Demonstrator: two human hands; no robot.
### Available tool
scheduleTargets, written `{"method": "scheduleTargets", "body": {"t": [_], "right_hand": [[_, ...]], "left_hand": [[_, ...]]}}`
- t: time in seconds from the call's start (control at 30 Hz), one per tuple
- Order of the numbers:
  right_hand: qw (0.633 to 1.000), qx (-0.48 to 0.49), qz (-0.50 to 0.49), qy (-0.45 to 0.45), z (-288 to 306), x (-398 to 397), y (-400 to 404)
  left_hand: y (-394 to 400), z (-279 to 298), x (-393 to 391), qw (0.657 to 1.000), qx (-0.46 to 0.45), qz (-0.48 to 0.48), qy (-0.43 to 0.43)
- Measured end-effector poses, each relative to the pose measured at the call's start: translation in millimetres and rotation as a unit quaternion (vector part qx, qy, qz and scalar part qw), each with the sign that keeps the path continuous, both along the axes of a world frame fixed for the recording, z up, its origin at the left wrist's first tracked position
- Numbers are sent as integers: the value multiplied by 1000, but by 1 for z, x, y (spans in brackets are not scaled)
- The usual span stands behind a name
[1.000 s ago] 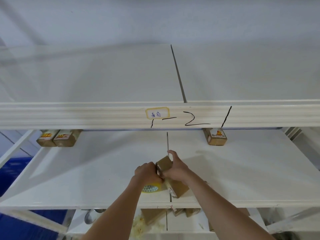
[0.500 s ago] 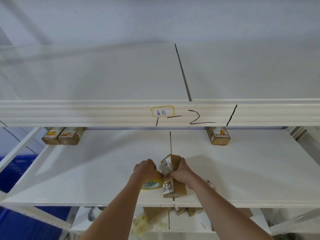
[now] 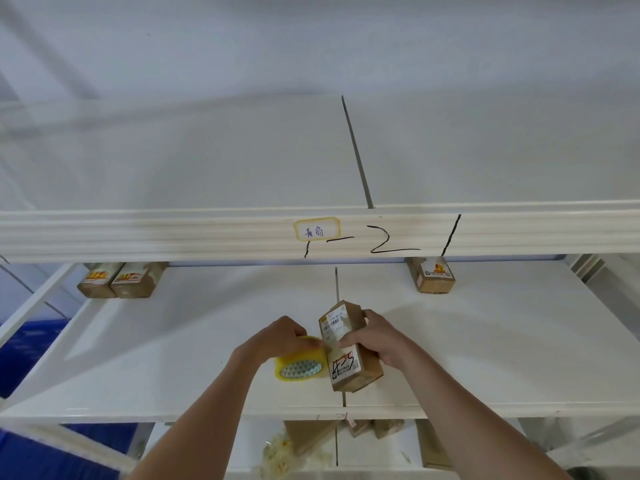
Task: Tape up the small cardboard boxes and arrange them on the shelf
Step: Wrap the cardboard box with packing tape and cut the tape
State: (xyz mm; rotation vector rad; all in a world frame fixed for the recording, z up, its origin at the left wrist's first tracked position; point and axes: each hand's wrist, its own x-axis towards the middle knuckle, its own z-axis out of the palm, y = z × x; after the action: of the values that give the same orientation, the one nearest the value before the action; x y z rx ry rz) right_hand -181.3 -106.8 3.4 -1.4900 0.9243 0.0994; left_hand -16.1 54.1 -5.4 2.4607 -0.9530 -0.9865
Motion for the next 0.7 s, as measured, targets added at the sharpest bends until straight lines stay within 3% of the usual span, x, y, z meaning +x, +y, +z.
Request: {"method": "scheduleTargets", "body": {"t": [0.2, 0.57, 0.7], "right_hand": [[1000, -14, 3, -1, 8, -3, -8], [1000, 11, -8, -22, 11, -9, -8], [999, 26, -21, -40, 17, -12, -14]], "left_hand": [[4, 4, 6, 998, -35, -15, 59], [-7, 5, 6, 998, 46, -24, -46], [-6, -3, 5, 1000, -4, 10, -8]]}}
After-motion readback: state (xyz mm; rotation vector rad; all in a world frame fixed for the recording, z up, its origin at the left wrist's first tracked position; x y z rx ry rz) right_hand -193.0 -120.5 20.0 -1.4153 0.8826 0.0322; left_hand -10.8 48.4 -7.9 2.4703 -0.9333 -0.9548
